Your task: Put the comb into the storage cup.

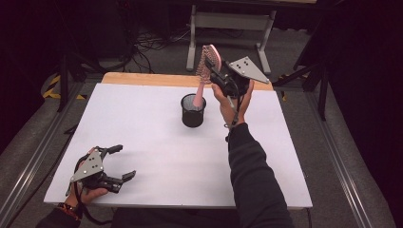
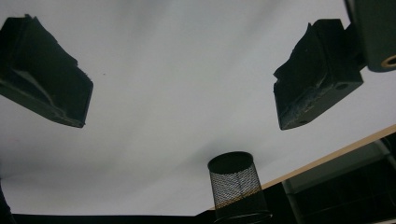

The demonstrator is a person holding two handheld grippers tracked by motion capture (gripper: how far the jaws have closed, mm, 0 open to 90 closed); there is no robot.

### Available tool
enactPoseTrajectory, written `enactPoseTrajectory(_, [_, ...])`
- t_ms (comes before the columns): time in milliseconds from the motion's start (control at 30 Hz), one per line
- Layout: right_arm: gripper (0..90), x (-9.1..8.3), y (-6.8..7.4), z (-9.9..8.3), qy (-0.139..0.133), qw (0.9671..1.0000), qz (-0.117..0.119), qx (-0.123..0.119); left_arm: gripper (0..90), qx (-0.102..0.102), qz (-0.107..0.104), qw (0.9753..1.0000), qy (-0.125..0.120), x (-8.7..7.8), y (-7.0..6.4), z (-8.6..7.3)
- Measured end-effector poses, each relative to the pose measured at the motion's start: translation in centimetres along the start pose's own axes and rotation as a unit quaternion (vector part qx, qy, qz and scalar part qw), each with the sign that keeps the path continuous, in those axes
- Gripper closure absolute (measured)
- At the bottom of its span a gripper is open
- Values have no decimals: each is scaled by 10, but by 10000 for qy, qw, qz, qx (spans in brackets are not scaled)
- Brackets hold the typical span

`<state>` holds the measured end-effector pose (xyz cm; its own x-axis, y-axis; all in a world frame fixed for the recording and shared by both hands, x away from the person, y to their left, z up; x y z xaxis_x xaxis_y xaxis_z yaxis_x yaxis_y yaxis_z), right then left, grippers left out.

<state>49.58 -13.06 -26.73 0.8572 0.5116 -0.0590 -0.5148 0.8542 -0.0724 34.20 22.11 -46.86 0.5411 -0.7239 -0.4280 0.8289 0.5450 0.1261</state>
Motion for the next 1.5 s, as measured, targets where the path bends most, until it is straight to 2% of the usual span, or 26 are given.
enactPoseTrajectory(133, [653, 11, 0, -7, 86, 9999, -58, 13, 58, 5, -2, 10000, -1, -2, 0, 1])
enactPoseTrajectory(333, [652, 19, 1, -17, 160, 9997, -98, 160, 58, 28, -32, 10000, 11, -3, 0, 1])
enactPoseTrajectory(400, [652, 22, 1, -21, 203, 9996, -122, 128, 59, 18, -16, 10000, -17, -3, 0, 1])
enactPoseTrajectory(733, [651, 26, 2, -39, 366, 9990, -135, 215, 60, 18, -24, 10000, 12, -3, 0, 1])
enactPoseTrajectory(1167, [649, 30, 8, -74, 588, 9967, -48, 549, 61, 52, 7, 10000, 85, -1, 0, 0])
enactPoseTrajectory(1400, [648, 31, 9, -84, 683, 9961, -35, 556, 65, 27, -7, 10000, 70, -1, -1, 0])
enactPoseTrajectory(1500, [646, 31, 9, -90, 732, 9957, -24, 569, 71, 75, 31, 9999, 74, -1, -1, 1])
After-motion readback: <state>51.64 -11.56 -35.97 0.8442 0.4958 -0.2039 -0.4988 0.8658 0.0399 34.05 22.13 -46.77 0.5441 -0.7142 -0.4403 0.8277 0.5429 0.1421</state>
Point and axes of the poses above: each handheld gripper's, and its own axes: x roughly forward along the jaws, z roughly out of its top, y roughly to its left, the point moved 3 cm from there along x, roughly forward along the jaws, and after that the axes turned 9 degrees about y, right-handed, at the moved point
